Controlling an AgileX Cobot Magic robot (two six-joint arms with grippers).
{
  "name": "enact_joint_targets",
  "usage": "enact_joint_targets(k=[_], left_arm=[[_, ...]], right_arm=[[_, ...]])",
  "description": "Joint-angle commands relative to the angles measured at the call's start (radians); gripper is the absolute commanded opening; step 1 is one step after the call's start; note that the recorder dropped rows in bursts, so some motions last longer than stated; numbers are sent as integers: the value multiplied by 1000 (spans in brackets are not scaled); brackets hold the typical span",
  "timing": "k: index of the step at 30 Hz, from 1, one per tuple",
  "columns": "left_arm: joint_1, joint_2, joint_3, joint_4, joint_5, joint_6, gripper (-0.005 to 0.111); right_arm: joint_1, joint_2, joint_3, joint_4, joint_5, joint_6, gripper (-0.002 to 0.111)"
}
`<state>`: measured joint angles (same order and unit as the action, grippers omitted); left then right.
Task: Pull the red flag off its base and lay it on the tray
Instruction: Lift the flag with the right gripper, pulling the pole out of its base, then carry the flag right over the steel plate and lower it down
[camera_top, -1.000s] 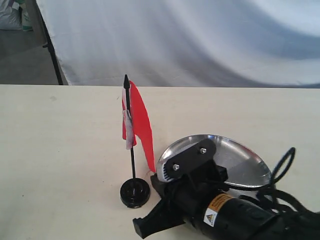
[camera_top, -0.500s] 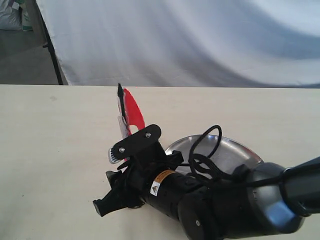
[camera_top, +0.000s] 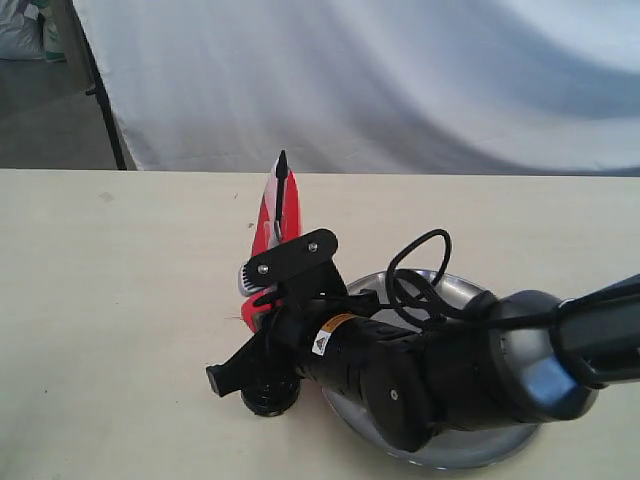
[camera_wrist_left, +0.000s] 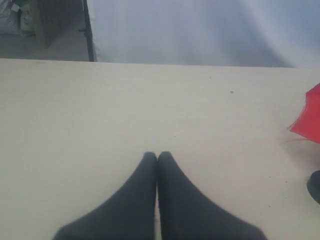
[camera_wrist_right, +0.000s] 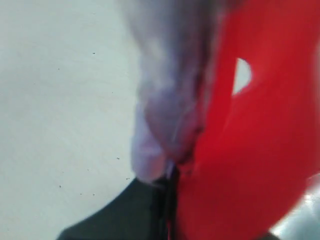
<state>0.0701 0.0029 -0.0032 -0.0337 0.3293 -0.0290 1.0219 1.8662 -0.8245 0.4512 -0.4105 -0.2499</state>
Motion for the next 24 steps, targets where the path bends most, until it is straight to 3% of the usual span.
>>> enact_joint_targets(k=[1, 6, 11, 15, 24], left_arm=[[1, -3, 3, 2, -3, -1, 0], [1, -3, 3, 2, -3, -1, 0], [1, -3, 3, 2, -3, -1, 0], [1, -3, 3, 2, -3, -1, 0], [1, -3, 3, 2, -3, -1, 0]], right_arm=[[-8, 0, 0, -9, 24, -9, 0], [3, -135, -51, -61, 32, -9, 0], [-2, -330, -65, -60, 148, -65, 0], [-115, -347, -65, -57, 400, -65, 0], [-358, -197, -65, -23, 687, -34, 0]])
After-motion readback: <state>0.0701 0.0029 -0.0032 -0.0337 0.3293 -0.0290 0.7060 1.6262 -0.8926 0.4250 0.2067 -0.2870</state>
